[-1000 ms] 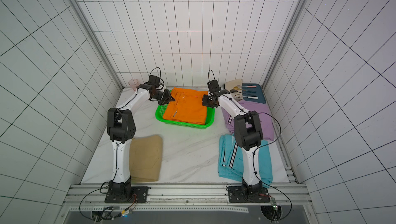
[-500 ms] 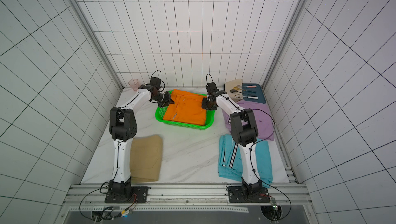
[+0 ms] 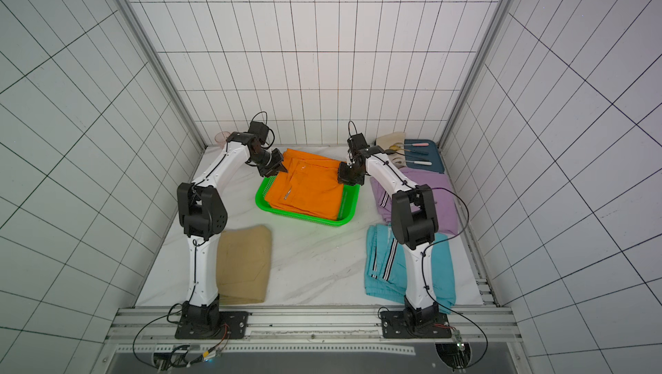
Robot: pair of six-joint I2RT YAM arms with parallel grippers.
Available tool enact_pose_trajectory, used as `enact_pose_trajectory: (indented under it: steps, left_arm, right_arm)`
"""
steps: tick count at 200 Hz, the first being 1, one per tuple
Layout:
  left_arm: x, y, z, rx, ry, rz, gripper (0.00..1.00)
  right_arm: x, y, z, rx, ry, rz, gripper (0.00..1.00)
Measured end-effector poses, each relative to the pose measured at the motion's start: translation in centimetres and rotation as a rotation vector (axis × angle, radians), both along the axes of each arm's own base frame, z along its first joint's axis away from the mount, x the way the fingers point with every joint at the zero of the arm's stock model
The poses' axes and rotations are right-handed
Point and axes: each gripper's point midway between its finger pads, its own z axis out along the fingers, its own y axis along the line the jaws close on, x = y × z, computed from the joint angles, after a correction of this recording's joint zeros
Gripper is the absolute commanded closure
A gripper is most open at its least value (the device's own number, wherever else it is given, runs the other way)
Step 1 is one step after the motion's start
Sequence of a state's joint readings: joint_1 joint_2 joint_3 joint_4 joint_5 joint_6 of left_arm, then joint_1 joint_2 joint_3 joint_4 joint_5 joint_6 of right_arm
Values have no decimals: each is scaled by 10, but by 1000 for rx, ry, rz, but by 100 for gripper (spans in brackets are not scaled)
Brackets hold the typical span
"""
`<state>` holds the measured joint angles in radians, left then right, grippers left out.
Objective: Put the folded long pants in the basket
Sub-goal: Place the long pant in the basket.
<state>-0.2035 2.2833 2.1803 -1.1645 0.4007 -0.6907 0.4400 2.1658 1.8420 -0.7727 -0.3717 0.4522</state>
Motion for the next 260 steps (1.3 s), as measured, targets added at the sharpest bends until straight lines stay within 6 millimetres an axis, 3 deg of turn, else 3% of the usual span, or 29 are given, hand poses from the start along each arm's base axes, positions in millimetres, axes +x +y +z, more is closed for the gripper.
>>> enact_pose_trajectory:
  steps: [13,36,110,167,179,199,208,226,260]
  left_arm:
    - [3,1,-19,9,36,-3,100]
    - [6,3,-59,22,102,-7,100]
    - [14,5,-60,15,70,-18,100]
    - [-10,15,-70,135,-35,-3,100]
    - [-12,16,-71,146,-56,1,77]
    - [-16,18,-72,162,-84,8,62]
    - [-18,15,-71,161,-103,-5,57]
    - [-19,11,-71,149,-120,-10,50]
    - [-20,10,-70,149,-137,-12,36]
  right_arm:
    - [-2,0,-26,-20,44,11,100]
    - [1,-1,-25,-46,30,13,100]
    - [11,-4,-29,-121,-16,30,97]
    - [24,-4,-27,-142,-86,42,86]
    - [26,-2,-26,-146,-104,51,83]
    - [29,0,-25,-167,-135,60,80]
    - [31,1,-24,-168,-148,60,77]
    - [35,4,-19,-169,-172,65,61]
    - [48,10,-3,-168,-251,80,50]
